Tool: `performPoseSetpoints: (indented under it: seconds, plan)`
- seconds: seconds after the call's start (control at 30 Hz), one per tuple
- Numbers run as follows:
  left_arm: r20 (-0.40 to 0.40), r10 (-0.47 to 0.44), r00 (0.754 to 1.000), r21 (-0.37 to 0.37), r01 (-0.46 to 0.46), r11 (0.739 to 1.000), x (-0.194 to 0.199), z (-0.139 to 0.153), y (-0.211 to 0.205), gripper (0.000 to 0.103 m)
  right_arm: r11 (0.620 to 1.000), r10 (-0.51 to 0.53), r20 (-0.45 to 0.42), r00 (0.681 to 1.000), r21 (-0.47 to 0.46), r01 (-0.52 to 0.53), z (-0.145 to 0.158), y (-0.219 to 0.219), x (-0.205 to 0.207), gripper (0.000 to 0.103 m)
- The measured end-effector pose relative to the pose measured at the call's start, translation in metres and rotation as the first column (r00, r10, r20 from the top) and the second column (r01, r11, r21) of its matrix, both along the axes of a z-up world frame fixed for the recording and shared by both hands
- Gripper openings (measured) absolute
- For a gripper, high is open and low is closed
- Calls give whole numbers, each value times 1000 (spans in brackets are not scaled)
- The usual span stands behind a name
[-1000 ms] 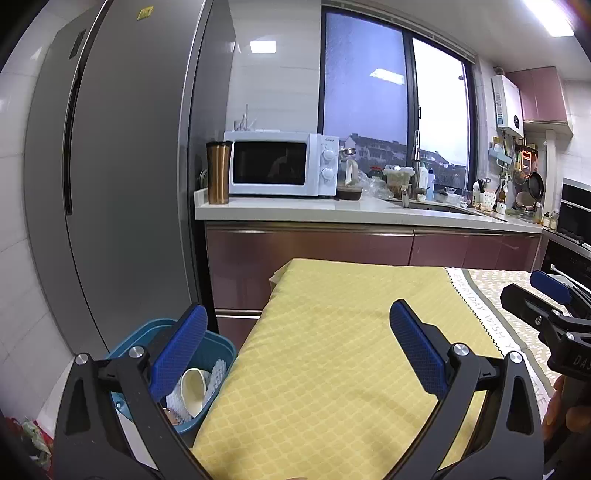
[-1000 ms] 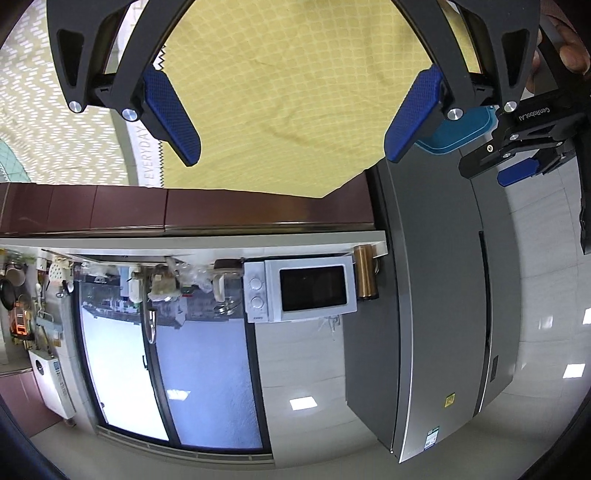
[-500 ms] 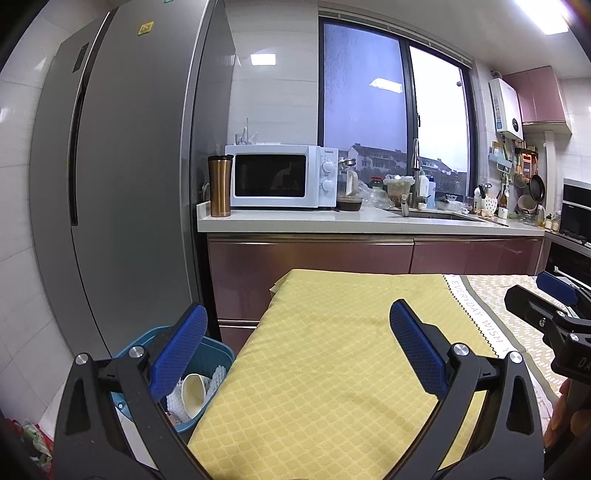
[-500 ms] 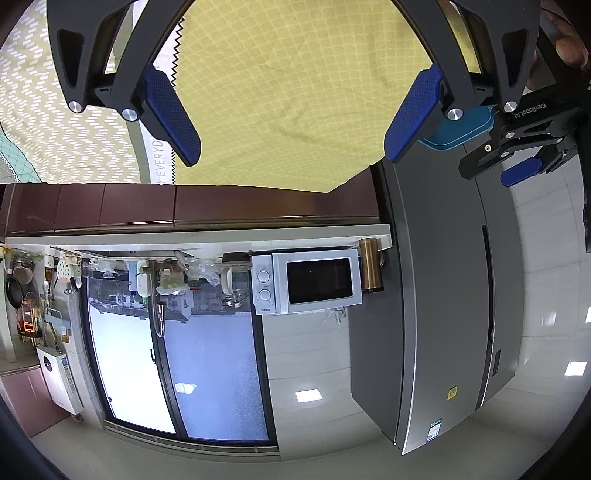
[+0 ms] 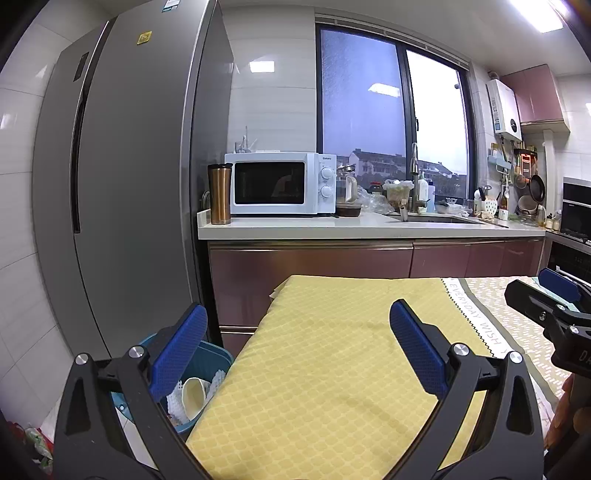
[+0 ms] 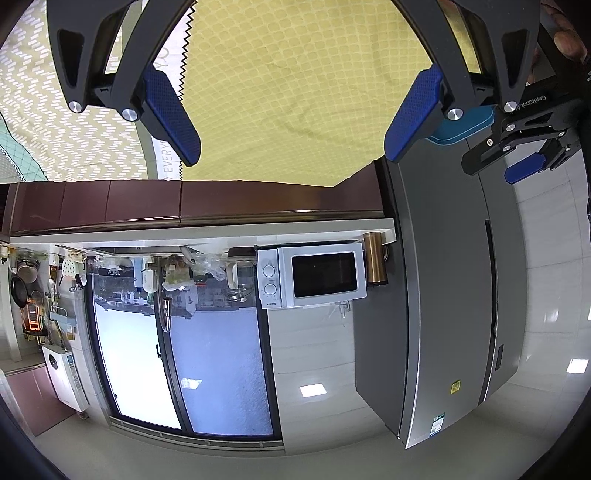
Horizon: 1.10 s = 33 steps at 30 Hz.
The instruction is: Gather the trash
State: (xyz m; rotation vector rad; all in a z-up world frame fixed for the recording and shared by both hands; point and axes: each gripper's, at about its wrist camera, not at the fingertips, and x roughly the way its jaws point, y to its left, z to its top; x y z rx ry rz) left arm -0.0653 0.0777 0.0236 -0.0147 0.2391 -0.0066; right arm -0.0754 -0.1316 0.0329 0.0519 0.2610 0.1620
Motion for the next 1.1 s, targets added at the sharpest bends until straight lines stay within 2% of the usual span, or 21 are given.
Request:
performPoseSetpoints:
  seconds: [1.1]
  plan:
    - [11,11,1000,-3,-11,1000,-3,0,-4,97,1000,-9,3,1000,2,9,1,-3,-1,96]
